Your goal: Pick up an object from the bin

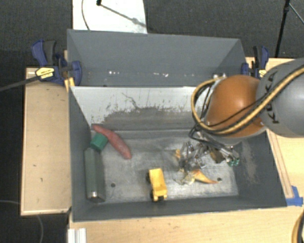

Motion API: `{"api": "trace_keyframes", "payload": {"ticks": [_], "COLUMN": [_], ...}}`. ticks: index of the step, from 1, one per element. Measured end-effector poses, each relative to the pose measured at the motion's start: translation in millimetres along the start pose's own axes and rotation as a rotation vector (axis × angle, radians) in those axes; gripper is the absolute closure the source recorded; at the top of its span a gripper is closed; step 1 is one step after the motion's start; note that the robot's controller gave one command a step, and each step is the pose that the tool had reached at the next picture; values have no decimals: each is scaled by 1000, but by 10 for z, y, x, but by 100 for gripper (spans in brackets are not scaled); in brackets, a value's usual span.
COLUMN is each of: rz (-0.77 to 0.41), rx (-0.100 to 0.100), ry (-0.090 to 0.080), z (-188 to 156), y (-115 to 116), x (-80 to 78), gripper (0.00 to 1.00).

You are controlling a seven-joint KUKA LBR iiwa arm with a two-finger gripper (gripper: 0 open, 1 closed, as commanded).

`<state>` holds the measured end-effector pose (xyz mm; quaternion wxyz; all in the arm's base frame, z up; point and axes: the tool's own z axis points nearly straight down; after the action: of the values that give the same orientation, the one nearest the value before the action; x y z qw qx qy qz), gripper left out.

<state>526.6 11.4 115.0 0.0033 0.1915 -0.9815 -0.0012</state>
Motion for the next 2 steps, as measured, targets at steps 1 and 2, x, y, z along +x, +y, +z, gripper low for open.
{"api": "trace_keyframes", "payload": {"ticks": [1, 2], "rz": [-85, -387], "rx": [3, 6], "ry": [-5, -8], "z": [-632, -690], "y": [8, -85], "x": [-75, 87], "gripper": [100, 0]}}
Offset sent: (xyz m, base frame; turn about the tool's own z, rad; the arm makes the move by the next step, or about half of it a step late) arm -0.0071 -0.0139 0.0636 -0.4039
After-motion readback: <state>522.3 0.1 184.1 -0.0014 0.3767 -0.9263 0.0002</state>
